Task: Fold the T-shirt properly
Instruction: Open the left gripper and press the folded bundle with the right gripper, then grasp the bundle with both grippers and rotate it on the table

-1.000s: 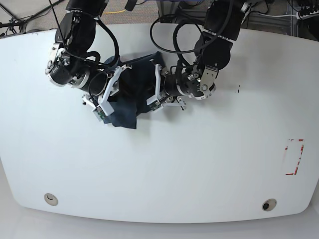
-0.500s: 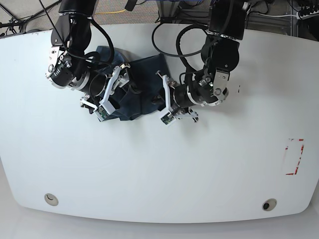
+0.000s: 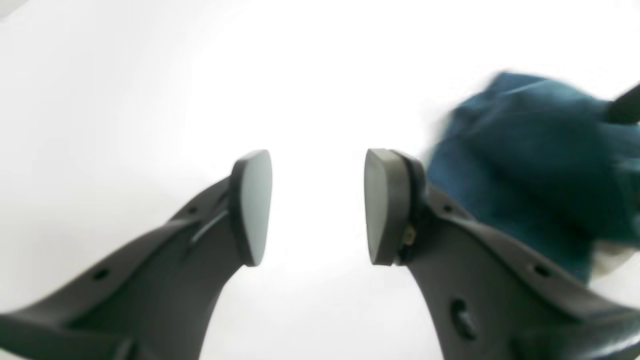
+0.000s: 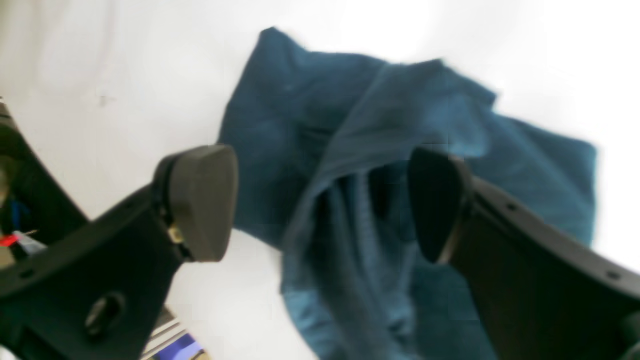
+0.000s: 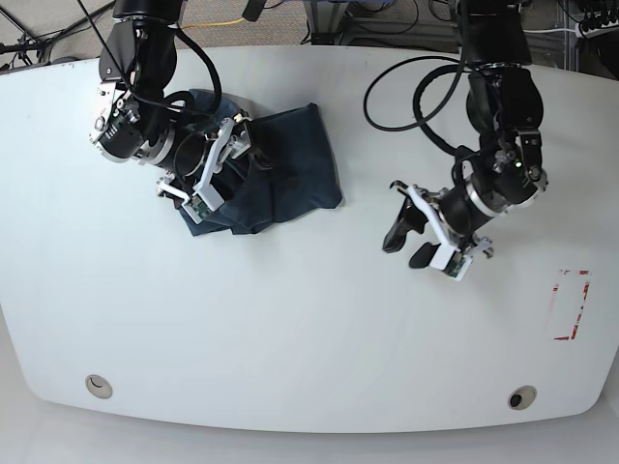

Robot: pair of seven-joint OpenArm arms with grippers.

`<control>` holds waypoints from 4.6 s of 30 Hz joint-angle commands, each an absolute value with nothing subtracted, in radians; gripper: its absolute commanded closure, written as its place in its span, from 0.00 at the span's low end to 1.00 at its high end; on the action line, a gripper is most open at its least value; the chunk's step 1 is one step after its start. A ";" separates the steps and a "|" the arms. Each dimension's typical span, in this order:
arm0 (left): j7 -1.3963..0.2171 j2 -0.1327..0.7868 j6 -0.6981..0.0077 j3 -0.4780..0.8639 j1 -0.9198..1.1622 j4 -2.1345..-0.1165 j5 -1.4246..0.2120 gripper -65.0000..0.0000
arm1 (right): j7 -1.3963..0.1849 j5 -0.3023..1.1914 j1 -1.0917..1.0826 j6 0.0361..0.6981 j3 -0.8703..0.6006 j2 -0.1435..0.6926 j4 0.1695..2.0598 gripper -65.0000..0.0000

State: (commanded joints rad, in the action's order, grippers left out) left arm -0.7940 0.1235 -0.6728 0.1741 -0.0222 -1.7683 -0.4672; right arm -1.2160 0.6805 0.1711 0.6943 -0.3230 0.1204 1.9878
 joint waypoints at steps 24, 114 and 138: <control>-0.792 0.234 -0.674 0.318 0.102 -1.788 -0.506 0.57 | -1.222 0.671 0.170 0.693 -0.030 -0.007 1.957 0.23; -0.789 0.047 -0.674 -0.369 0.174 -1.758 -0.262 0.76 | -0.800 0.521 -0.140 0.680 -0.128 0.331 1.374 0.81; -0.789 0.219 -0.698 -0.262 -0.165 -1.468 -0.257 0.86 | -0.828 0.444 0.269 0.698 -0.179 0.159 1.710 0.81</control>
